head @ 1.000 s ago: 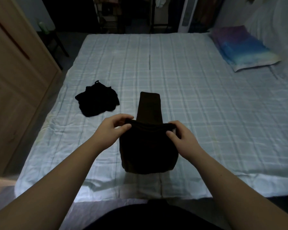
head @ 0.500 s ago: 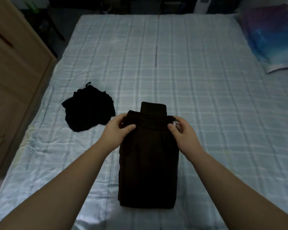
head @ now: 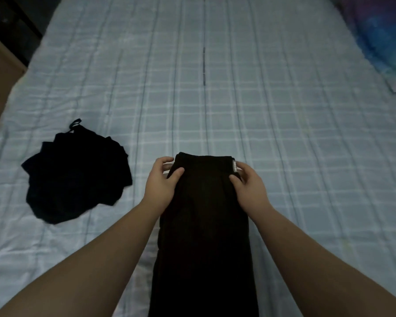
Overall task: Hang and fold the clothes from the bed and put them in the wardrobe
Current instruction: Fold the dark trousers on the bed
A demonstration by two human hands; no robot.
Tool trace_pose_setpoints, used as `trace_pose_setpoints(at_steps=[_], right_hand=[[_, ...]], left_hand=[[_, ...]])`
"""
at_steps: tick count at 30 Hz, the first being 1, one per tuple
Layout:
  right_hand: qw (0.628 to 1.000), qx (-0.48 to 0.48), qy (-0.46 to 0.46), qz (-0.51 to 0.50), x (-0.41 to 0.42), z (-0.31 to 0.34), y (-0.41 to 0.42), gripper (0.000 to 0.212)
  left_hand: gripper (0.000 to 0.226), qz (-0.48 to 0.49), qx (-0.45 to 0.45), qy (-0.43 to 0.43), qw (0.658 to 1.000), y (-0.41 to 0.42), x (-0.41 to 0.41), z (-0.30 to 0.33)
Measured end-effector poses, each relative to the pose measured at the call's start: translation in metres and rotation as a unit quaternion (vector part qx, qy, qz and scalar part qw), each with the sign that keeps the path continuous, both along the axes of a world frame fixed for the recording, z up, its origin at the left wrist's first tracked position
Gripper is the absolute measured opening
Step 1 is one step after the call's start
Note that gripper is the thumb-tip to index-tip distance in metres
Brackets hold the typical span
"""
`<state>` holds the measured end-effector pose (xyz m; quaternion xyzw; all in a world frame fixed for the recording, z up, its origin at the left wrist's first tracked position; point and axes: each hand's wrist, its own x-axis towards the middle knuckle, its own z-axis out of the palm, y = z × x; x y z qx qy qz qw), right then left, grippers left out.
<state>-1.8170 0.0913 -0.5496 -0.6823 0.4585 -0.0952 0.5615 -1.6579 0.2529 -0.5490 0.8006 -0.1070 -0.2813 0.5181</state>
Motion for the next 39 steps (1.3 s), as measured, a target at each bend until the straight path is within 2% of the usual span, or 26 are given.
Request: trace_pose_setpoints(at_steps=[3, 6, 8, 10, 12, 13, 15, 17, 20, 30, 35, 39], right_hand=[[0.999, -0.033, 0.029, 0.002, 0.021, -0.035, -0.015, 0.036], [0.996, -0.049, 0.075, 0.011, 0.032, -0.060, -0.021, 0.037], [0.991, -0.088, 0.096, -0.007, 0.033, -0.061, -0.016, 0.041], [0.977, -0.198, 0.073, -0.012, 0.031, -0.051, -0.003, 0.046], [0.943, -0.321, 0.047, 0.075, 0.029, -0.044, 0.013, 0.052], [0.923, -0.354, 0.056, 0.142, 0.028, -0.050, 0.019, 0.055], [0.897, -0.357, 0.115, 0.234, 0.027, -0.069, 0.022, 0.061], [0.886, -0.347, 0.168, 0.257, 0.027, -0.092, 0.015, 0.064], [0.872, -0.364, 0.182, 0.272, 0.028, -0.116, 0.008, 0.064], [0.901, -0.356, 0.106, 0.224, 0.033, -0.163, 0.001, 0.065], [0.896, -0.360, 0.121, 0.229, 0.030, -0.145, 0.005, 0.064], [0.893, -0.333, 0.136, 0.270, 0.018, -0.110, 0.010, 0.070]], left_hand=[[0.036, -0.018, 0.010, 0.006, 1.000, -0.010, 0.016, -0.034], [0.044, -0.071, 0.069, -0.011, 0.995, -0.015, 0.021, -0.052], [0.051, -0.111, 0.120, -0.119, 0.979, -0.013, 0.013, -0.054], [0.052, -0.167, 0.154, -0.294, 0.929, -0.015, -0.002, -0.049], [0.054, -0.235, 0.173, -0.386, 0.875, -0.021, -0.016, -0.052], [0.056, -0.259, 0.193, -0.391, 0.862, -0.024, -0.022, -0.058], [0.060, -0.281, 0.238, -0.376, 0.850, -0.028, -0.026, -0.077], [0.062, -0.294, 0.264, -0.371, 0.840, -0.027, -0.022, -0.096], [0.062, -0.299, 0.261, -0.369, 0.840, -0.026, -0.012, -0.118], [0.064, -0.286, 0.216, -0.369, 0.857, -0.031, -0.003, -0.160], [0.064, -0.277, 0.224, -0.364, 0.861, -0.027, -0.008, -0.142], [0.065, -0.307, 0.227, -0.318, 0.868, -0.018, -0.015, -0.109]])
